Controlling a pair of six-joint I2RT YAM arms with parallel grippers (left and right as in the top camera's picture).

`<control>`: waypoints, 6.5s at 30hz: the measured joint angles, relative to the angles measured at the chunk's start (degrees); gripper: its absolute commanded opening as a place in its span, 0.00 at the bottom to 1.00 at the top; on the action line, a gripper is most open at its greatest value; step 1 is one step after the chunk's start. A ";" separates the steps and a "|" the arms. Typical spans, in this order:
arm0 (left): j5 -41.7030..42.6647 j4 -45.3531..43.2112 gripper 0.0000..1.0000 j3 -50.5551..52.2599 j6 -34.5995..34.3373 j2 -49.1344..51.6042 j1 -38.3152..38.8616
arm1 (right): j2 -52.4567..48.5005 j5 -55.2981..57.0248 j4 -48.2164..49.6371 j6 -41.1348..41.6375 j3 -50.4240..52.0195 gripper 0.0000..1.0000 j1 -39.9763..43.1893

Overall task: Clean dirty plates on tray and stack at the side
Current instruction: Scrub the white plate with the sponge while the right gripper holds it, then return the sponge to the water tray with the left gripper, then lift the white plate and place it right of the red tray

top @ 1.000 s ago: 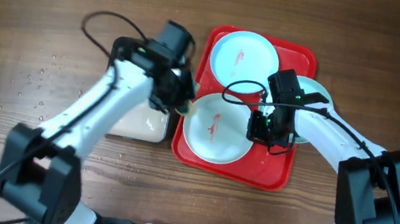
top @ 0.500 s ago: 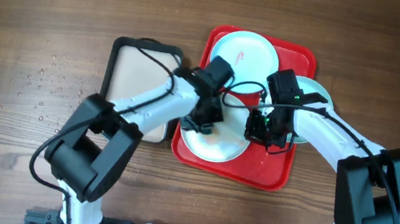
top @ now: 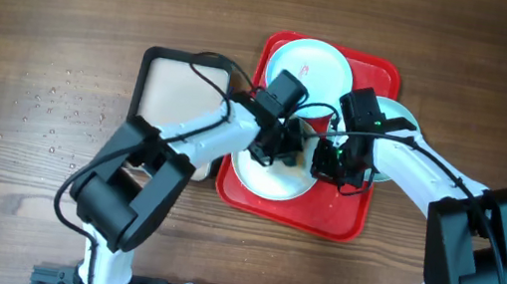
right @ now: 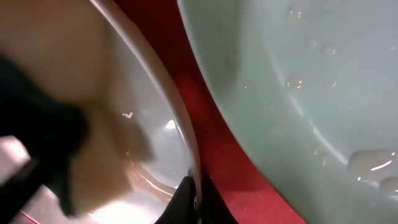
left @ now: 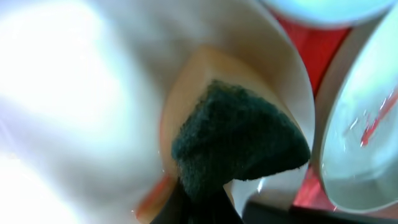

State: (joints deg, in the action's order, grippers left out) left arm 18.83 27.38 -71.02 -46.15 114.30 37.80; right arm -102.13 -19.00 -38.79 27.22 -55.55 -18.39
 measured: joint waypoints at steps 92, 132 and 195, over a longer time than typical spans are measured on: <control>-14.56 23.15 0.51 8.94 17.25 -21.84 -30.91 | 23.50 41.77 -12.33 -4.96 -5.73 0.04 -18.58; -9.92 25.57 1.00 7.52 17.16 -29.64 -30.91 | 23.50 78.40 -5.70 -17.94 -5.73 0.04 -33.31; -9.90 25.73 1.00 7.45 17.16 -29.64 -30.91 | 4.31 10.47 -11.39 -6.01 -7.61 0.26 54.14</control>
State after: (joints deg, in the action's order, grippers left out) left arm 8.93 53.10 -63.57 -28.99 84.66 6.90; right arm -97.82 -8.54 -50.17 21.21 -63.16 35.75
